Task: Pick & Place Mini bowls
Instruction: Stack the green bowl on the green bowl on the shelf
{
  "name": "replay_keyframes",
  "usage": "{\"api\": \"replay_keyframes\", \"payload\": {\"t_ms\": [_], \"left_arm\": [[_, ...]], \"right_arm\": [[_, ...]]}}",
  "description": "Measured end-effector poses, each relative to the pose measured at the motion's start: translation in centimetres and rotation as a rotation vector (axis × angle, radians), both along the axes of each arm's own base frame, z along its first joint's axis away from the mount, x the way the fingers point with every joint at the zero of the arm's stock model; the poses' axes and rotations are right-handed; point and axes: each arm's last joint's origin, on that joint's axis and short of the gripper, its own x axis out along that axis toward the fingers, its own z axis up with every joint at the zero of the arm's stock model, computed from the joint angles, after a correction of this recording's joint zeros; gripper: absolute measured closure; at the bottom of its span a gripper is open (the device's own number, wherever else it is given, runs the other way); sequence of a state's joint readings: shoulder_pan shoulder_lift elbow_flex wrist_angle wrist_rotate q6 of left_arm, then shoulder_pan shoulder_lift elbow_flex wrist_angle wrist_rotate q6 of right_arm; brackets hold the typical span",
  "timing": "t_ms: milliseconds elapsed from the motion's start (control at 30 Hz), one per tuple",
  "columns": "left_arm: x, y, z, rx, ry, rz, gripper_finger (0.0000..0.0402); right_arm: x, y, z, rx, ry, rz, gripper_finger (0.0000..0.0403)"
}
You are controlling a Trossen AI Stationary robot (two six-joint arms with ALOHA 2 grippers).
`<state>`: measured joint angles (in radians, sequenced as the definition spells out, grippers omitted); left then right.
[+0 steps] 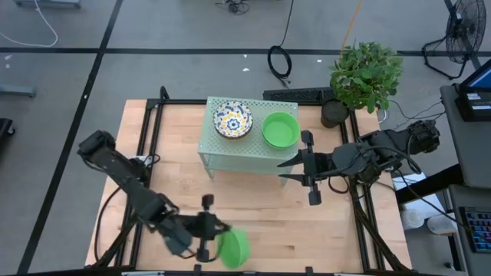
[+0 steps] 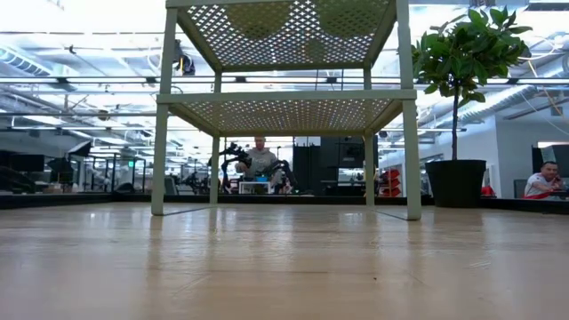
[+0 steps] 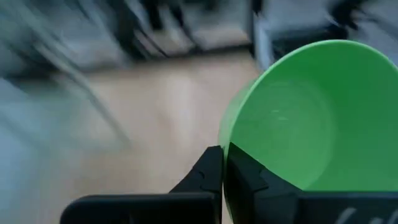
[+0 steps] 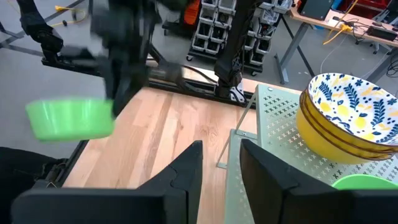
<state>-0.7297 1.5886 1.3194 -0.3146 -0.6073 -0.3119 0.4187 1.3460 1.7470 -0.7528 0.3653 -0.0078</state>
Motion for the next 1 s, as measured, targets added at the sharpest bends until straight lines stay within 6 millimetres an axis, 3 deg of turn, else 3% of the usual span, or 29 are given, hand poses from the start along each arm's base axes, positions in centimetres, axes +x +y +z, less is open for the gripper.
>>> {"api": "replay_keyframes", "payload": {"t_ms": [167, 267, 400, 733, 1000], "left_arm": [[-0.2, 0.5, 4.9, 0.385, -0.251, 0.255, 0.0396], [0.0, 1.2, 7.2, 0.610, -0.273, 0.439, 0.0398], [1.3, 3.4, 9.2, 0.767, -0.218, 0.608, 0.0397], [4.5, 9.9, 12.1, 0.937, -0.171, 0.730, 0.0398], [5.0, 11.9, 13.6, 0.981, -0.179, 0.747, 0.0399]], "right_arm": [[0.0, 0.1, 0.0, 0.000, 0.000, 0.008, 0.0310], [-0.1, 0.3, 0.0, -0.005, 0.000, 0.012, 0.0310], [-0.1, 0.2, 0.0, -0.008, -0.003, 0.009, 0.0310], [1.8, 0.3, 0.1, -0.276, -0.226, -0.181, 0.0293], [2.8, 0.0, -1.4, -0.482, -0.258, -0.435, 0.0229]]}}
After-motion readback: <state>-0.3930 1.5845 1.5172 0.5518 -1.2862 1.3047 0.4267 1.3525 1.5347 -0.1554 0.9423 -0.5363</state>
